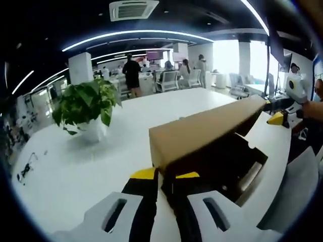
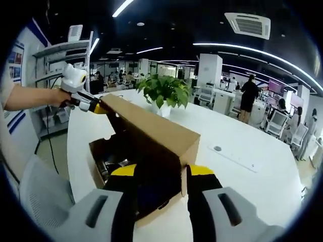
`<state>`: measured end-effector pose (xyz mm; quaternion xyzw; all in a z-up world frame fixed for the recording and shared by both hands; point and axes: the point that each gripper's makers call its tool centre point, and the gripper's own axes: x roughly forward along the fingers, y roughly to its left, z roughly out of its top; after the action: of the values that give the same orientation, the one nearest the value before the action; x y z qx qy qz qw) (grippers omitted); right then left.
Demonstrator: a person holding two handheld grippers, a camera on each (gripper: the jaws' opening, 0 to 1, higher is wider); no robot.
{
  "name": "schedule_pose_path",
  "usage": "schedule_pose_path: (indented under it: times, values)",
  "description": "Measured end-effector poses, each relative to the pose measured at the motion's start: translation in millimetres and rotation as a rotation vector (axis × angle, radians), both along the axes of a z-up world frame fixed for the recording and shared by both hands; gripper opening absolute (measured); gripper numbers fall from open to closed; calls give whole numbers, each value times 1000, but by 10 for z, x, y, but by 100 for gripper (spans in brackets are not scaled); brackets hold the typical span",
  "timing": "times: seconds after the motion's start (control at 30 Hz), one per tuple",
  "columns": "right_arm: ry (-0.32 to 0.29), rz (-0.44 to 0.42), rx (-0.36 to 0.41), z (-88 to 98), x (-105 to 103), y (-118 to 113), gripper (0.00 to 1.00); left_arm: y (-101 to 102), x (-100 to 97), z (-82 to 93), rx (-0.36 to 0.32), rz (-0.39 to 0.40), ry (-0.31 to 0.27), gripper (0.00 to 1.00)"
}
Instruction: Operate the shoe box by opening the lid, removing the specified soft item, and placing it in the target area until the item is outside and the box remains undamaged.
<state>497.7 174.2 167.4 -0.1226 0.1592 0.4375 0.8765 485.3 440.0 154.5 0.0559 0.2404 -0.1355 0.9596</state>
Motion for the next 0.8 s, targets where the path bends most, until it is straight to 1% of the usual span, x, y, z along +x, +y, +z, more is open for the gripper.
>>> schedule_pose_path:
  times: [0.13,0.2,0.4,0.47,0.5,0.6,0.67,0.8]
  values:
    - [-9,-1,-3,24,67,12,35,27,60,25,15,8,1,1]
    - [-10,-4,1,37,102,10,34,38,96,40,0,19,8,1]
    - [-11,-21,24,53,175,-14,31,64,170,56,-2,31,12,0]
    - [17,-41,64,70,191,-27,29,79,192,60,-10,35,15,0]
    - [25,-44,71,65,196,-36,28,83,201,60,-10,36,15,0]
    - [44,-64,67,-15,207,-83,24,89,242,70,-20,43,11,0]
    - [59,-75,64,-85,192,-101,24,96,269,76,-25,48,8,0]
    - [65,-90,43,-191,163,-133,20,100,326,92,-28,49,2,0]
